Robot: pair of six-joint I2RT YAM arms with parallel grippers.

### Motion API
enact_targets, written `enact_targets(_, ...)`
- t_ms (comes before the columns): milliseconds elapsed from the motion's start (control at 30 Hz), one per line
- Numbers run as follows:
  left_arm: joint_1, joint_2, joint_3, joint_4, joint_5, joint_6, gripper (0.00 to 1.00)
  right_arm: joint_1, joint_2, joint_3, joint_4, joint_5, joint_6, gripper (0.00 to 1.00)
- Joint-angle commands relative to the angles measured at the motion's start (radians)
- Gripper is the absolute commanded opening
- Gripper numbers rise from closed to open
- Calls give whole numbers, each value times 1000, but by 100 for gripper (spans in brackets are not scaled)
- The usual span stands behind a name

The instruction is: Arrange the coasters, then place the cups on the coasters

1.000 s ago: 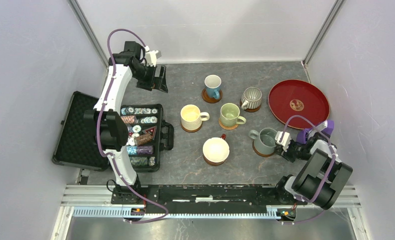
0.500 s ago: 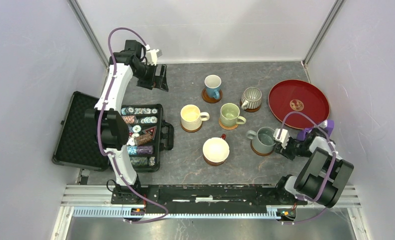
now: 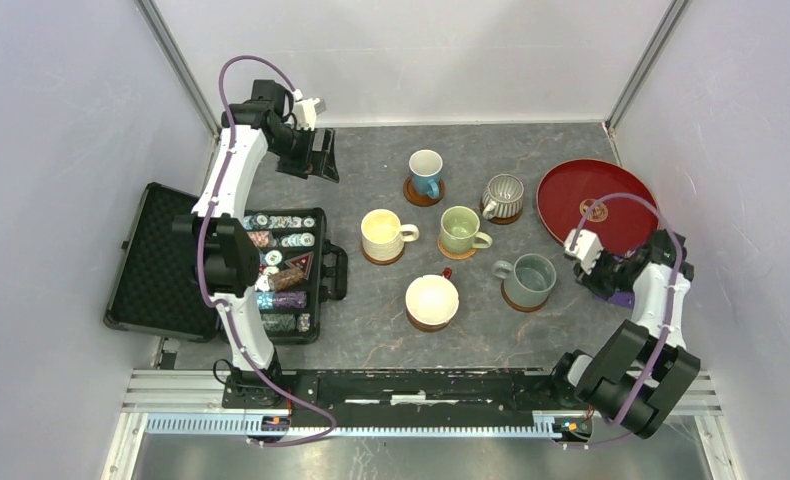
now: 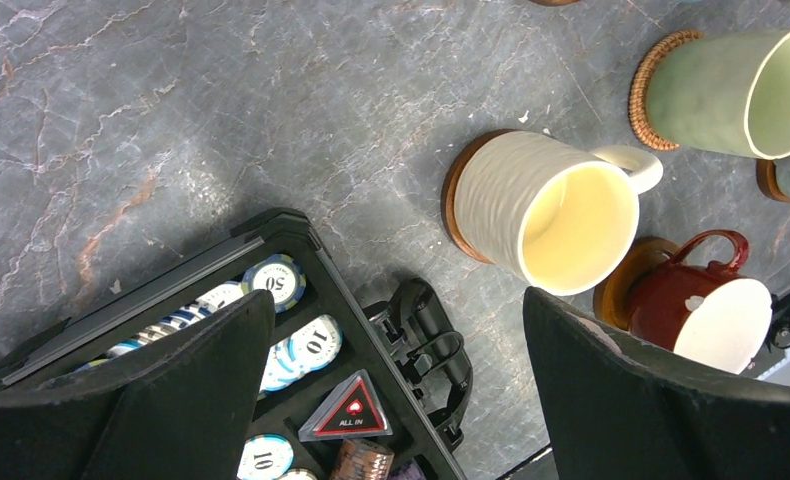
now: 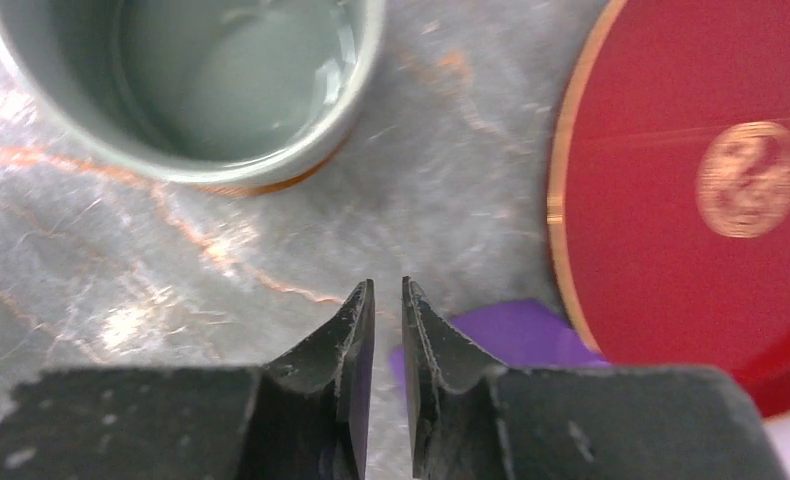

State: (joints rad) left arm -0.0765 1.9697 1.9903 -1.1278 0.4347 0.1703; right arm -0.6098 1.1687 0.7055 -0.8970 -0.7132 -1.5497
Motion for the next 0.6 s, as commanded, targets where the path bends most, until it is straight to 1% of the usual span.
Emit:
enact_targets(0, -5, 0, 29, 26, 49, 75, 100, 1, -20, 151, 1, -109, 169, 26)
enact_targets(100, -6, -5, 51, 25, 45, 92, 100, 27, -17, 239, 96, -136, 337, 39)
enact_targets(167, -5, 0, 86, 12, 44, 99, 100, 79, -10, 289, 178, -122, 434, 46)
enact_targets(233, -5, 21, 153, -24, 44, 107, 100, 156, -1, 325, 285, -72, 543, 56)
enact_targets(333, -5, 85, 302, -103, 18, 101, 100, 267, 41, 375, 442, -8, 708, 72)
enact_targets(433, -5, 134, 417, -152, -39, 87, 100, 366, 125, 462, 520, 44, 810, 83)
enact_targets(500, -5, 134, 435, -152, -80, 89, 100, 427, 187, 520, 541, 81, 853, 92)
enact_targets(567, -5, 122, 425, -141, -112, 93, 100, 475, 240, 557, 573, 108, 901, 98)
